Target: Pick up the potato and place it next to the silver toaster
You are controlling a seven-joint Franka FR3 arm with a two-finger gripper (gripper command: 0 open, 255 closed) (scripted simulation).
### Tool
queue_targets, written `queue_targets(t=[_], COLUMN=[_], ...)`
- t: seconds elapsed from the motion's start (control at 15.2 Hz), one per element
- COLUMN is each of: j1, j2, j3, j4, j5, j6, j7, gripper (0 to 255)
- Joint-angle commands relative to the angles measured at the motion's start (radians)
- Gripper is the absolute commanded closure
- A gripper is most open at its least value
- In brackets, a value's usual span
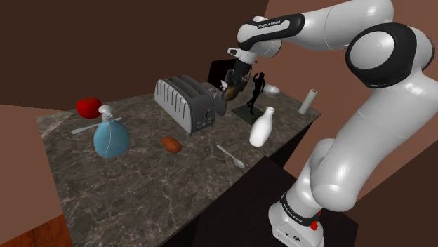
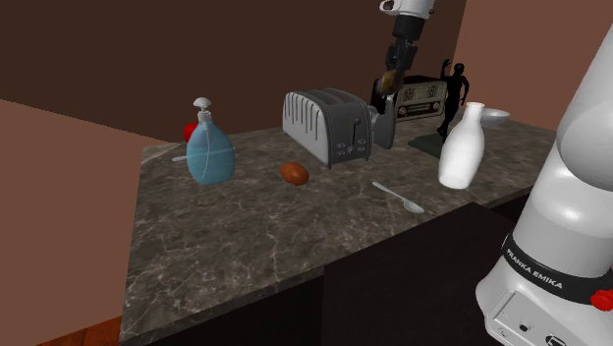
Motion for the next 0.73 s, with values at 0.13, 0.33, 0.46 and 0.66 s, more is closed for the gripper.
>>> queue_targets(t=[0.13,0.33,0.46,0.66], j1=[0.000,0.000,-0.001,-0.002], j2=[0.022,0.040,0.053,0.074], j3=[-0.002,-0.004,-0.004,-0.005], j4=[-0.034,-0.058,-0.073,-0.094], j5=[0.019,0.034,0.046,0.066], j6=[0.050,0.087,0.111,0.146], j7=[-0.020,-0.036,-0.048,-0.067], gripper=[255,255,255,255])
